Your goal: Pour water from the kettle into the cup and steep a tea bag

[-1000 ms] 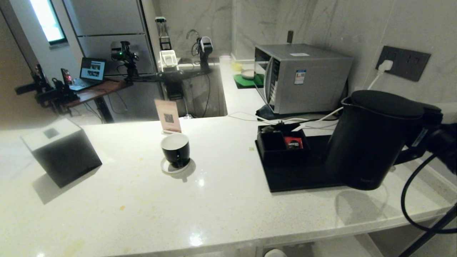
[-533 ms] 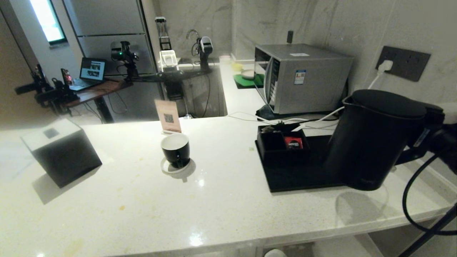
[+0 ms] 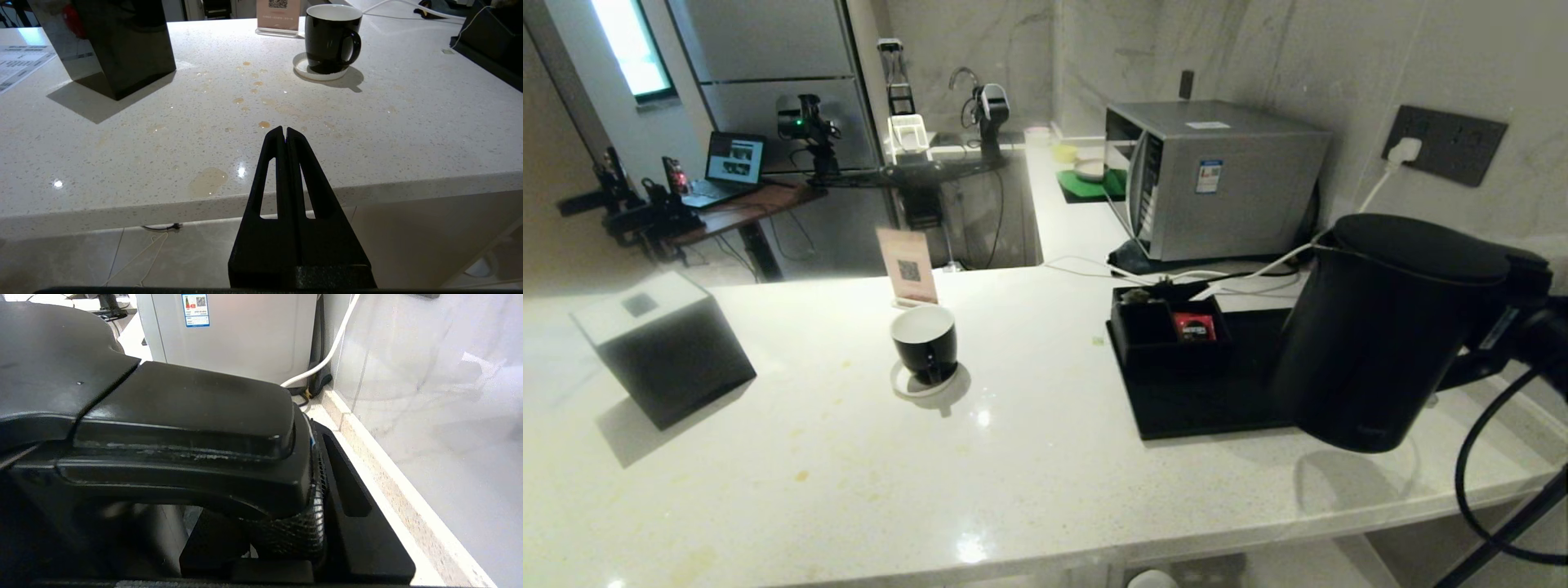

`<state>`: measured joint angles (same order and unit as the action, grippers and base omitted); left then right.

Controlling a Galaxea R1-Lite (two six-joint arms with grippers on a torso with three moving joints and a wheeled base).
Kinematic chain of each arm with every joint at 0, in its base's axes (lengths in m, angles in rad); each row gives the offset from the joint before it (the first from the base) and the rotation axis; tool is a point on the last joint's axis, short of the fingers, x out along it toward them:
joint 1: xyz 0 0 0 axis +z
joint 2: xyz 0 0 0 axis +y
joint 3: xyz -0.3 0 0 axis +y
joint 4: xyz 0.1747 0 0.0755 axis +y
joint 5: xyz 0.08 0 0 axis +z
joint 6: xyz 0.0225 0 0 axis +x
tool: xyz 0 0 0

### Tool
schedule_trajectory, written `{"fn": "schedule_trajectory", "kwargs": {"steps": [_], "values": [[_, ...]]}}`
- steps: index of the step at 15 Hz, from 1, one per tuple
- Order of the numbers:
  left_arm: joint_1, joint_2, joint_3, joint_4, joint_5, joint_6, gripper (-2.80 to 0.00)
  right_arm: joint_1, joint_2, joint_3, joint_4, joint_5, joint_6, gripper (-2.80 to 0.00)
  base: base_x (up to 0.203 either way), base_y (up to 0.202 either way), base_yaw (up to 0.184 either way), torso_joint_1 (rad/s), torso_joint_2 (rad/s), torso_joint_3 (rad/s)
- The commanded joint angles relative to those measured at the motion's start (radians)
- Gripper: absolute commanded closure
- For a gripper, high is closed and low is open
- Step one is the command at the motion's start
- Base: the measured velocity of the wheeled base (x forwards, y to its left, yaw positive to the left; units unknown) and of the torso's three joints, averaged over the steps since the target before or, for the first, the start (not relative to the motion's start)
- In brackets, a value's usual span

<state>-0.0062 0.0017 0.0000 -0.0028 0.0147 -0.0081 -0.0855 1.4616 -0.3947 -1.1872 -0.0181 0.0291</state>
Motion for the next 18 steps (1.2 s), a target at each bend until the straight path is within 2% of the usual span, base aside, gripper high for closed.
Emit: {"fn": "schedule_trajectory", "kwargs": {"steps": [1, 18], "values": [[0.0, 0.001, 0.0, -0.002, -0.001, -0.003, 0.0, 0.0, -0.026, 0.033, -0.008, 0.001, 0.0, 0.0, 0.0, 0.0, 0.0, 0.0, 0.0, 0.0], [0.0, 0.001, 0.0, -0.002, -0.001, -0.001, 0.0, 0.0, -0.025, 0.048, -0.011, 0.017, 0.0, 0.0, 0.0, 0.0, 0.0, 0.0, 0.0, 0.0]]}}
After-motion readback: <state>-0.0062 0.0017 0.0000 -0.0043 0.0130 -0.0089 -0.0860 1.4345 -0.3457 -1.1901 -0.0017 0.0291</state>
